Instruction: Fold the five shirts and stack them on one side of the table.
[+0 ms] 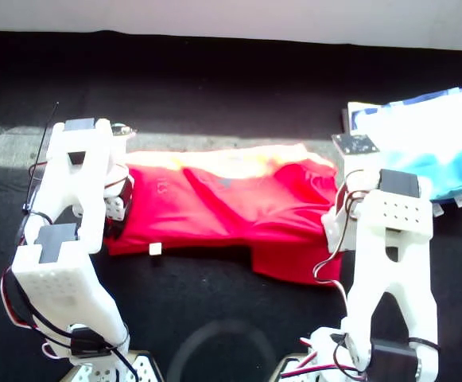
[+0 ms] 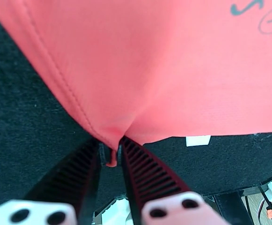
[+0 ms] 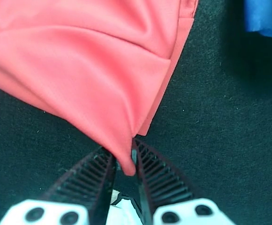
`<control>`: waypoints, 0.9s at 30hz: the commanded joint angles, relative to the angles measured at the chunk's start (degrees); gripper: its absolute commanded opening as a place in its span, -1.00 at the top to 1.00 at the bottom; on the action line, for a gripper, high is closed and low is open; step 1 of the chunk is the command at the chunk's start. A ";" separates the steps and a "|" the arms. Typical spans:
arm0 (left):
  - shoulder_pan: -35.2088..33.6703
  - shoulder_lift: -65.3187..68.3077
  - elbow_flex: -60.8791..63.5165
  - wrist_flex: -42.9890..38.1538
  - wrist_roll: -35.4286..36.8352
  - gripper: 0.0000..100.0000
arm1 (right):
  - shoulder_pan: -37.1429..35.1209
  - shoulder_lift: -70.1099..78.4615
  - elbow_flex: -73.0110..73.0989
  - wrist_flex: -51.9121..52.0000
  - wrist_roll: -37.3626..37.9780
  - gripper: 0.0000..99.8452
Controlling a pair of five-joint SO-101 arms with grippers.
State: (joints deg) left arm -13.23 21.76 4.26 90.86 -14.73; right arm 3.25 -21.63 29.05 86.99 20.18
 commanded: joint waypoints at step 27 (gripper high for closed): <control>-0.84 -3.12 2.86 -5.80 -0.44 0.97 | 0.66 -2.24 18.86 -17.80 0.62 0.97</control>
State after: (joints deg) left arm -13.23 21.76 7.52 84.97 -14.73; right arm 3.34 -22.07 47.78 69.58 20.18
